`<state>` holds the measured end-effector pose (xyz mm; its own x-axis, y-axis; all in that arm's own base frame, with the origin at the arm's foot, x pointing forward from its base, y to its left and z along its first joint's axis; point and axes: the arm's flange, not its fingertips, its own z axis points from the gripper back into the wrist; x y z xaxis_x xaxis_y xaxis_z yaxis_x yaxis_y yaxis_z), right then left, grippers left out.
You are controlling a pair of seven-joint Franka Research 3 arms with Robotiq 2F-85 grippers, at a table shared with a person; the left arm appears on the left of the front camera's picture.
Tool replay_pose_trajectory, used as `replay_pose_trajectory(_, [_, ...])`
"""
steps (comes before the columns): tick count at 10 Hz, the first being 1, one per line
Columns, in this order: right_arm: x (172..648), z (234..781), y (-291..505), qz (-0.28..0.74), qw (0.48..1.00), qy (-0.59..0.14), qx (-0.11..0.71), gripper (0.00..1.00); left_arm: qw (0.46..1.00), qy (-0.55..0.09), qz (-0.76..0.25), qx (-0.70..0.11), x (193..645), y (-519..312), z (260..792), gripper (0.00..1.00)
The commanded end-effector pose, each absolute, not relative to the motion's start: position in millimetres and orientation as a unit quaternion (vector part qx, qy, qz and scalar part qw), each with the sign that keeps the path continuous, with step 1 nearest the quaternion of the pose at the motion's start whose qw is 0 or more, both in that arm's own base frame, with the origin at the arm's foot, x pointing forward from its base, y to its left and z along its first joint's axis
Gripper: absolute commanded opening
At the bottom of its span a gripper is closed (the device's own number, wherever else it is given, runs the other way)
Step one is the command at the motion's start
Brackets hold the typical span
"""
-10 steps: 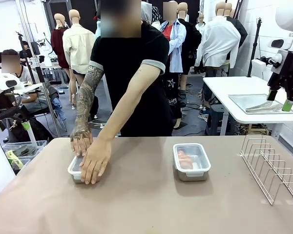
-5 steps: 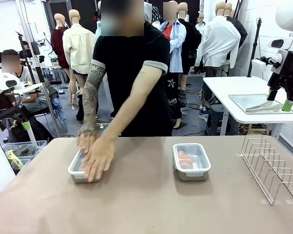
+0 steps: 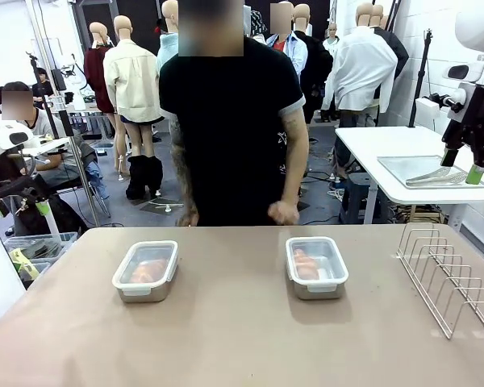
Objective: Place the bread in airtight containers.
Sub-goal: Release when the human grabs the Airtight Container lid.
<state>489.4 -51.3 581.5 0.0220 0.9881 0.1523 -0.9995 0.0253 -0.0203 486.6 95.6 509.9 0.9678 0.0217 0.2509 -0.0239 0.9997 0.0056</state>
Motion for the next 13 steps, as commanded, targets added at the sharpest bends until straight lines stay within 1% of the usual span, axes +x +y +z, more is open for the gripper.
replay_pose_trajectory(1, [487.3, 581.1, -51.4, 0.698, 0.712, -0.061, 0.052, 1.0, 0.991, -0.134, 0.021, 0.006, 485.0, 95.1, 509.4, 1.0])
replay_pose_trajectory(13, [487.3, 581.1, -51.4, 0.698, 0.712, -0.061, 0.052, 1.0, 0.991, -0.134, 0.021, 0.006, 485.0, 95.1, 509.4, 1.0])
